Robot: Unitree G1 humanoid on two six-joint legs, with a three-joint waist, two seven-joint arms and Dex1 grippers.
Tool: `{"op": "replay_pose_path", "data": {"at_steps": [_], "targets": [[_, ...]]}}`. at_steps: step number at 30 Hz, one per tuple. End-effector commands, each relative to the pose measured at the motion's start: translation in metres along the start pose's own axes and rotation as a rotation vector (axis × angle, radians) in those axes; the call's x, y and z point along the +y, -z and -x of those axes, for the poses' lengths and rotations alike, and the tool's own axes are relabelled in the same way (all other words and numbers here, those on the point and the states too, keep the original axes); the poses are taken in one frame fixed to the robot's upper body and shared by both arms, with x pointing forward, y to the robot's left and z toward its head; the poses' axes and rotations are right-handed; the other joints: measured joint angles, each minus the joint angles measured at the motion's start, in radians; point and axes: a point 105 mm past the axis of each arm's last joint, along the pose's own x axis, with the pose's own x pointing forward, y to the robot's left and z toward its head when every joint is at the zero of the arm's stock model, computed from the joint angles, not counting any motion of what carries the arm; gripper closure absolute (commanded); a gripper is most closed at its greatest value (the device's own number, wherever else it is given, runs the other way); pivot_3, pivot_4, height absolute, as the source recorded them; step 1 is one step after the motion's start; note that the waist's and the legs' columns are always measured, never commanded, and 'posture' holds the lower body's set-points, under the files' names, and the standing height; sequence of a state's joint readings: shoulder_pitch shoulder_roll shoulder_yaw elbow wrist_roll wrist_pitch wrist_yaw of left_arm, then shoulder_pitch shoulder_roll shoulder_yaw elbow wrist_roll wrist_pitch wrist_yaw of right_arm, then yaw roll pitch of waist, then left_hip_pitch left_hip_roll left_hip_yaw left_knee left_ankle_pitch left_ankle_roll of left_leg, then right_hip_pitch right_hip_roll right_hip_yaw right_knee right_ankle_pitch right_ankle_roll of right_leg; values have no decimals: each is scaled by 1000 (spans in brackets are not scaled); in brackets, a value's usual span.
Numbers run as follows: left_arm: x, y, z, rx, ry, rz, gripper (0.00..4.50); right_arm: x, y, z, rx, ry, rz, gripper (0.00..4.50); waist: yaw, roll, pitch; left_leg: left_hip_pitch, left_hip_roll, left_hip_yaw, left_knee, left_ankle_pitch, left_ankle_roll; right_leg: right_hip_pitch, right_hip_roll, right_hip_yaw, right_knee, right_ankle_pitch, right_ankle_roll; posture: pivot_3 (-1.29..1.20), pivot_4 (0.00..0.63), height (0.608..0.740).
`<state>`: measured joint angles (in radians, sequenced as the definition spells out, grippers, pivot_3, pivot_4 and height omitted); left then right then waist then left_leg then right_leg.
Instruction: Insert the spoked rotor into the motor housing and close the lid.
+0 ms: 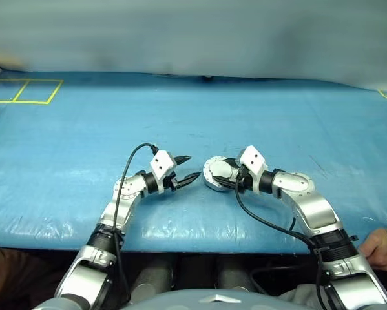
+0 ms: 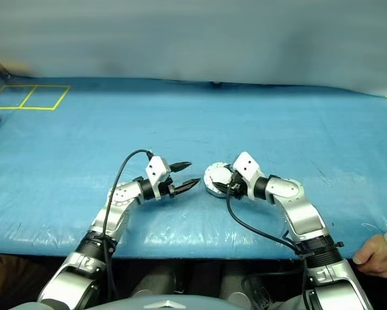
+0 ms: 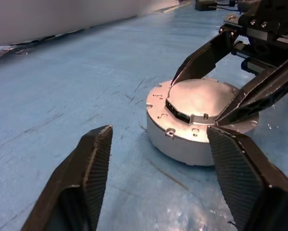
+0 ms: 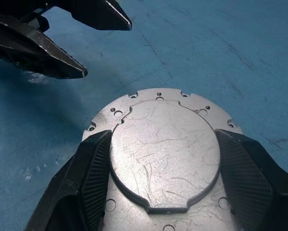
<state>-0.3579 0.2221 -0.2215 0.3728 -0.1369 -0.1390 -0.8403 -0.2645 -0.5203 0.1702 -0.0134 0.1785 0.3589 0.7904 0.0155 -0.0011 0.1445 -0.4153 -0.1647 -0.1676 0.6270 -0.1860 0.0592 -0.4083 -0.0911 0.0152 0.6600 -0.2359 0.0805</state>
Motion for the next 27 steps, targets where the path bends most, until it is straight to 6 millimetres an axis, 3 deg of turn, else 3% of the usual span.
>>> {"op": "replay_pose_path", "data": {"at_steps": [1, 6, 14, 25, 27], "targets": [[-3, -1, -10, 12, 44, -19, 2740, -3, 24, 3, 94, 39, -36, 1490, 0, 0, 0, 0, 0, 0, 0, 0, 0, 0, 0, 0, 0, 0, -1, 0, 150, 740], [-7, 1, -17, 21, 73, -18, 4438, -1, 23, 4, 90, 43, -35, 1490, 0, 0, 0, 0, 0, 0, 0, 0, 0, 0, 0, 0, 0, 0, -1, 0, 150, 740], [-16, 4, -25, 33, 111, -11, 4478, 1, 23, 3, 89, 40, -36, 1490, 1, 0, 0, 0, 0, 0, 0, 0, 0, 0, 0, 0, 0, 0, 0, 0, 150, 740], [-23, 27, -25, 161, 132, -16, 4478, 1, 20, 5, 68, 53, -71, 1490, 5, -3, -2, 2, 0, 0, 0, 0, 0, 3, 0, 0, 0, 0, 1, 0, 150, 740], [-23, 27, -24, 160, 129, -19, 4500, 2, 19, 6, 59, 54, -81, 750, 7, -3, -2, 2, 0, -1, 0, 0, 0, 4, -1, 0, 0, 0, 1, 0, 150, 740]]}}
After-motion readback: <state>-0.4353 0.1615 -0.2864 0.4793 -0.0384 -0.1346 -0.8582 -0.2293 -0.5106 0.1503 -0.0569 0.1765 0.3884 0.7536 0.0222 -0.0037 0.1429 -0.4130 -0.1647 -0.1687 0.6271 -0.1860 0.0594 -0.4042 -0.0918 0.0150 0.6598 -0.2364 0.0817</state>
